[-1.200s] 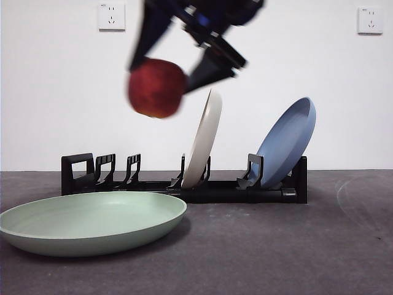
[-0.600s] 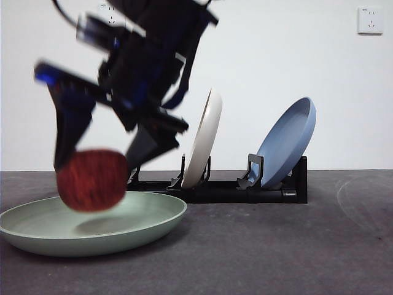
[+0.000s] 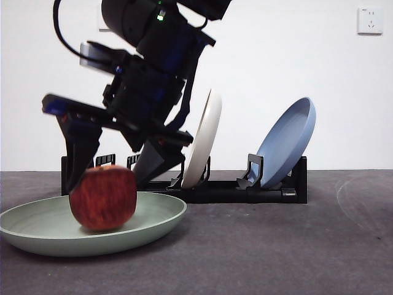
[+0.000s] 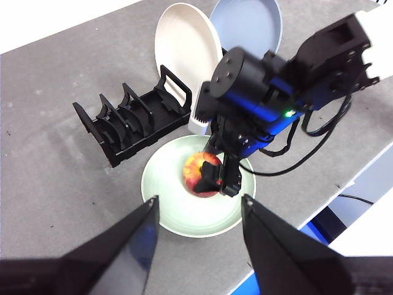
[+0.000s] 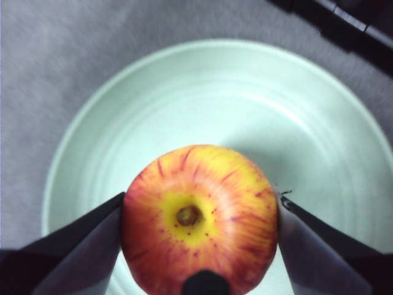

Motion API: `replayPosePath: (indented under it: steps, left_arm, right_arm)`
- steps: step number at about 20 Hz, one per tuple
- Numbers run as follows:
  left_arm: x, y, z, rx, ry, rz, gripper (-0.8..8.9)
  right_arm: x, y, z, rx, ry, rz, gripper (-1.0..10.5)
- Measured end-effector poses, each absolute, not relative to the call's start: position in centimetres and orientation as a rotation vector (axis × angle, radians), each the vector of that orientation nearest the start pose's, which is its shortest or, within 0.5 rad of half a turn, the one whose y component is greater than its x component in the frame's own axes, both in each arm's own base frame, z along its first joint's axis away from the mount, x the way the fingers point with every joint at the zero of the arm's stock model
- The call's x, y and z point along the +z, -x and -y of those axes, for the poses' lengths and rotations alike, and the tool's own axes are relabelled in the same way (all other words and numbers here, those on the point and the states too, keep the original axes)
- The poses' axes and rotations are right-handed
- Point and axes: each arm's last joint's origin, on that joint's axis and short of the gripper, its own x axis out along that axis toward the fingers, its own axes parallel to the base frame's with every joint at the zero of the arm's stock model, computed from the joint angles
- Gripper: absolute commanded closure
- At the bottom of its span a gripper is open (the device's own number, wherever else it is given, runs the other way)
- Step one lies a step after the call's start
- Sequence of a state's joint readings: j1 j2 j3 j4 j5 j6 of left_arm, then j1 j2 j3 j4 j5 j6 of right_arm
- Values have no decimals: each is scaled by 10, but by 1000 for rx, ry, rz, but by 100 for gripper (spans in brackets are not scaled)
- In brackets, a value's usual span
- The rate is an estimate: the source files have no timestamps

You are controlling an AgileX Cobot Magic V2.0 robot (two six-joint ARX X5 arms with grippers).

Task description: Take the green plate from the plate rack,put the plate on the table,take the apple from the table,put the apple in the plate

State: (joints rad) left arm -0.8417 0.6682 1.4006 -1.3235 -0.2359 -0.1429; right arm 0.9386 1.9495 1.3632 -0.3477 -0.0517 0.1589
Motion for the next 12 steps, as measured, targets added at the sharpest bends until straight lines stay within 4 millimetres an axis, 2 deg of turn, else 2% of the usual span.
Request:
replayPosePath:
  steps: [4,7,12]
  left_arm:
    - [422,-28,21,-548,-172,-554,588]
    - [422,-28,21,-548,-172,-554,588]
    - [422,-28,21,-548,-172,-554,588]
  right_arm:
    - [184,-243,-334,840,281,-941,588]
    - [184,-243,-334,848,283,-943,413]
    - [184,-243,-334,849,287,-947,403]
